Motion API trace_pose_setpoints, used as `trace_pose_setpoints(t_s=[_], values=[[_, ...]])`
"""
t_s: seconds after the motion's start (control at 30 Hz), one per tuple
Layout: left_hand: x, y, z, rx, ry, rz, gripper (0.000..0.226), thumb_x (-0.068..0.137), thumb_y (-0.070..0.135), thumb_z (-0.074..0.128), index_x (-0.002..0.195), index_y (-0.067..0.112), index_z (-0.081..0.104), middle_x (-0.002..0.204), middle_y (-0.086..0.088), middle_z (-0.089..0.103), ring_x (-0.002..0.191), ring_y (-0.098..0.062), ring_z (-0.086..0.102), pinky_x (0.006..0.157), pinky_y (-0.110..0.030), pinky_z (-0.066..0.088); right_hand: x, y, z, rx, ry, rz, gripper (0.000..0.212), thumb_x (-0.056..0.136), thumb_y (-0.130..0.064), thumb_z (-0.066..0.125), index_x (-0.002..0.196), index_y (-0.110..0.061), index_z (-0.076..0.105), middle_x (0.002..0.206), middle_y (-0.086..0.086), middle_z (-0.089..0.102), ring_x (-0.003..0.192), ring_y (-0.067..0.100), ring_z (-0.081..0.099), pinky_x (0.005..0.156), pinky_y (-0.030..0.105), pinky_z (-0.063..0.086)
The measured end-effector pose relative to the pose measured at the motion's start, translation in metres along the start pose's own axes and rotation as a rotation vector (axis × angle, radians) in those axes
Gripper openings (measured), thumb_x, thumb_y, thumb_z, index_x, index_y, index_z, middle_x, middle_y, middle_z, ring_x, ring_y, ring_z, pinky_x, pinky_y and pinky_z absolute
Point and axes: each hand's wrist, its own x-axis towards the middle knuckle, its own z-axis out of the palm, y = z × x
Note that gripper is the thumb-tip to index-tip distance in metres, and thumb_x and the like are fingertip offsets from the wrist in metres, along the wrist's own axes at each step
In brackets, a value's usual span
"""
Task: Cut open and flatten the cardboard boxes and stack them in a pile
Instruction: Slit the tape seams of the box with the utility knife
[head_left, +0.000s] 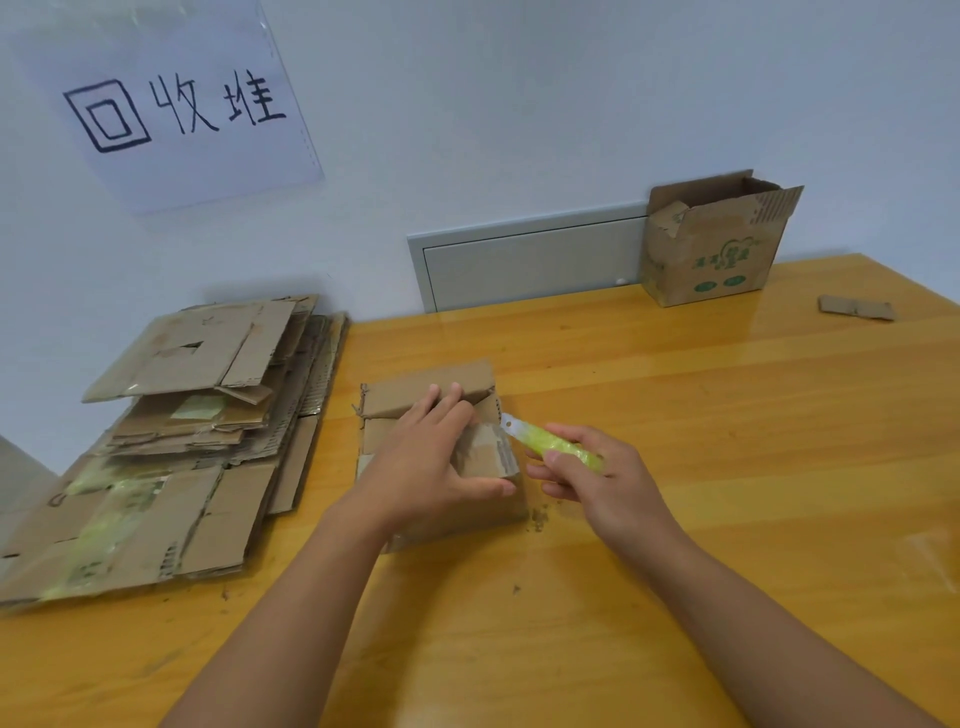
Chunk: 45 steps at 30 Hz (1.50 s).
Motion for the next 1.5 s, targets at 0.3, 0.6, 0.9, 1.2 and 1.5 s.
trace_pose_setpoints(t_s=[0.3,0.6,0.9,1.2,1.5], values=[[0.002,-0.002,0.002,-0.003,0.016,0.005,0.089,0.064,0.08,0.062,0.135,0.03,0.041,0.165,0.004,0.009,0.152,-0.016,0.0,0.12,-0.04,0.016,-0.024,0.012,-0.003,0.032,0.013,0.003,0.021,0.098,-0.006,0.058,0.116,-0.015,0.062,0.118,0.011,0.068,0.094,0.012,0.074,0.074,0.022,0.057],[0.001,-0.002,-0.001,0.058,0.067,0.062,0.089,0.064,0.081,0.062,0.134,0.03,0.042,0.163,0.002,0.018,0.151,-0.02,0.009,0.121,-0.037,0.01,-0.026,-0.002,-0.035,0.108,0.034,-0.041,0.032,0.1,-0.012,0.054,0.126,-0.03,0.055,0.107,0.002,0.076,0.092,0.021,0.074,0.081,0.032,0.06],[-0.013,0.003,-0.008,0.325,0.182,0.2,0.098,0.065,0.089,0.042,0.142,0.028,0.043,0.159,0.003,0.032,0.148,-0.015,0.026,0.12,-0.032,0.004,0.038,0.007,0.023,-0.328,0.055,-0.376,0.019,0.099,-0.029,0.06,0.117,-0.03,0.065,0.108,-0.015,0.07,0.101,-0.004,0.063,0.088,0.022,0.051],[-0.029,0.008,0.007,0.463,0.58,0.283,0.061,0.073,0.068,0.068,0.112,0.023,0.055,0.105,0.001,0.068,0.101,-0.02,0.064,0.088,-0.035,0.049,0.04,0.014,0.021,-0.548,0.028,-0.396,0.022,0.099,-0.031,0.056,0.12,-0.033,0.061,0.096,-0.009,0.072,0.078,0.013,0.065,0.073,0.039,0.052],[-0.085,0.03,0.053,-0.103,0.466,0.018,0.053,0.104,0.052,0.023,0.14,0.025,0.051,0.153,0.008,0.039,0.144,-0.012,0.033,0.114,-0.034,0.035,0.043,0.018,0.018,-0.527,0.007,-0.385,0.024,0.096,-0.033,0.062,0.119,-0.035,0.058,0.113,-0.019,0.067,0.098,0.005,0.064,0.085,0.034,0.053]])
